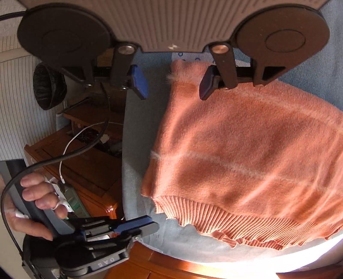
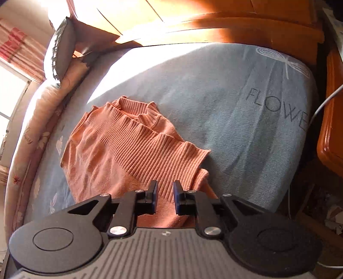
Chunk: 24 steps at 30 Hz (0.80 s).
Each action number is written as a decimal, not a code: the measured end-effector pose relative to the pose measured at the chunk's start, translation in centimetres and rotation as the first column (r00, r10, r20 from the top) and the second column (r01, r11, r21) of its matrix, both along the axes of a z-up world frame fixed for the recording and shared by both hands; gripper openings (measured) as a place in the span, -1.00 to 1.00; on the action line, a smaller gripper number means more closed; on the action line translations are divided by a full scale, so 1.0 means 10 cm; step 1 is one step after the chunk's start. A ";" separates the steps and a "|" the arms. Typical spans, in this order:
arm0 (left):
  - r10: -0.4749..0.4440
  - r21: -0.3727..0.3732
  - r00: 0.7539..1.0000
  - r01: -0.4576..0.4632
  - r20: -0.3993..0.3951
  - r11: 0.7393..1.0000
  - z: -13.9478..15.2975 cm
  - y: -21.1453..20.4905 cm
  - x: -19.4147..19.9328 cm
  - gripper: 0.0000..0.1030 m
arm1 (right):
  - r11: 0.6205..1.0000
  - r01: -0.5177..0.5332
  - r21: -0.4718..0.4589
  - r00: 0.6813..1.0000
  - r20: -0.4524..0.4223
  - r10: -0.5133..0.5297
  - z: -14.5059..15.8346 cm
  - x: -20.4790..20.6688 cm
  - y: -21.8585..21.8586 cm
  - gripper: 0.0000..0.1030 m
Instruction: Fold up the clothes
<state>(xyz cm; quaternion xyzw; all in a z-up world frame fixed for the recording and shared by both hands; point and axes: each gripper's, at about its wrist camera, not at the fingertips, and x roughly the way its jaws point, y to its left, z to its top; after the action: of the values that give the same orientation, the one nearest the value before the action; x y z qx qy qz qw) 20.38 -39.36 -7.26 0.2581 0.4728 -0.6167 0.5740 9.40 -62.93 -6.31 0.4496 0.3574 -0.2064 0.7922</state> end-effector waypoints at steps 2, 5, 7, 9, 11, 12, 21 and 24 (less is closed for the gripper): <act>-0.044 -0.038 0.999 0.045 0.030 0.998 0.04 -0.01 -0.09 0.03 | 0.996 -0.089 0.011 0.996 0.015 0.089 0.01 0.19 0.09 -0.61; -0.090 -0.056 0.996 0.092 0.024 0.994 0.03 -0.05 -0.18 0.03 | 0.980 -0.196 -0.015 0.980 -0.029 0.196 0.00 0.32 0.31 -0.55; -0.124 -0.042 0.992 0.124 0.014 0.991 -0.04 -0.07 -0.24 0.11 | 0.976 -0.218 -0.016 0.973 -0.079 0.217 -0.08 0.29 0.38 -0.47; -0.175 0.005 0.984 0.175 0.030 0.984 -0.16 -0.11 -0.32 0.26 | 0.974 -0.228 -0.009 0.964 -0.141 0.225 -0.21 0.24 0.45 -0.43; -0.182 0.028 0.982 0.181 0.052 0.983 -0.21 -0.13 -0.35 0.26 | 0.978 -0.206 0.019 0.968 -0.142 0.206 -0.28 0.18 0.42 -0.46; -0.174 0.029 0.984 0.173 0.038 0.984 -0.19 -0.14 -0.34 0.26 | 0.979 -0.203 0.018 0.968 -0.143 0.204 -0.24 0.18 0.40 -0.46; -0.229 -0.080 0.968 0.238 0.104 0.968 0.22 -0.25 -0.36 0.28 | 0.990 -0.124 -0.065 0.978 -0.178 0.111 0.10 -0.01 0.21 -0.39; -0.282 -0.105 0.949 0.297 0.141 0.949 0.14 -0.38 -0.42 0.30 | 0.998 -0.050 -0.043 0.980 -0.196 0.040 0.03 -0.18 0.12 -0.33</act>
<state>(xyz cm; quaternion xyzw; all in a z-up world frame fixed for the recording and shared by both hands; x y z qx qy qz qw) 16.19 -43.21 -5.90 0.3262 0.3533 -0.7055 0.5207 7.57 -61.73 -5.96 0.3998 0.4384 -0.2400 0.7683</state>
